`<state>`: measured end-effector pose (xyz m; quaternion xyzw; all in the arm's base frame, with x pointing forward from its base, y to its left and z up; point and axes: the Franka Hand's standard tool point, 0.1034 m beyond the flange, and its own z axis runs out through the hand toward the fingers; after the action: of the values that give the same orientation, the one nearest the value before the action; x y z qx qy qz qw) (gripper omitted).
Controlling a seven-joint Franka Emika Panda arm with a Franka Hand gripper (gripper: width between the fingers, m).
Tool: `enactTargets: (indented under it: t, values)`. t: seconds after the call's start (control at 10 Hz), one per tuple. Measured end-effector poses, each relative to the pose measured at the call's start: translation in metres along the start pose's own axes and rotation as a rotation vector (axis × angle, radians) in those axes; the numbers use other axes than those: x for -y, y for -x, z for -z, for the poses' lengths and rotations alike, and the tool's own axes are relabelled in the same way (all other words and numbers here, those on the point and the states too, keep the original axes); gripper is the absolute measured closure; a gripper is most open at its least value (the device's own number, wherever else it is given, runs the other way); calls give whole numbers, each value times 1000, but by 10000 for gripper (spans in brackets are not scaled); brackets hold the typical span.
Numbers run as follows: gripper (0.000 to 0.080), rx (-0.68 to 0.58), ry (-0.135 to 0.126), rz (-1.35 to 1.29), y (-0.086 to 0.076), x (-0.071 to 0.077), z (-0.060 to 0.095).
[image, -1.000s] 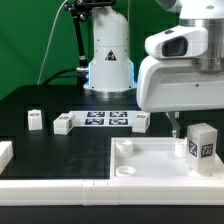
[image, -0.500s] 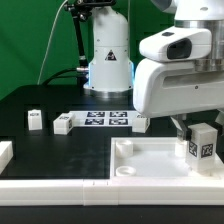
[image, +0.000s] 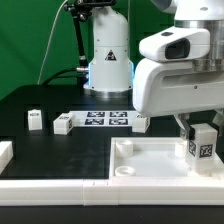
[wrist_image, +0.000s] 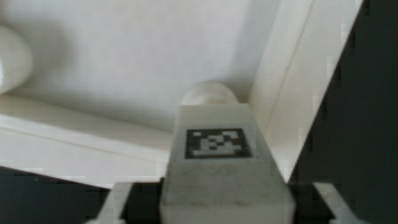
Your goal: Assemble one leg
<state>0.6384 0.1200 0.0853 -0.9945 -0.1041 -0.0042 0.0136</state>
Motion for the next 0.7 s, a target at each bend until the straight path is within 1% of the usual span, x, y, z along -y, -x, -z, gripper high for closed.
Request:
enactTargets:
  t: [0.1, 0.7]
  values:
    - [508, -19, -12, -151, 1, -1, 0]
    - [508, -33, -34, -821, 2, 0, -2]
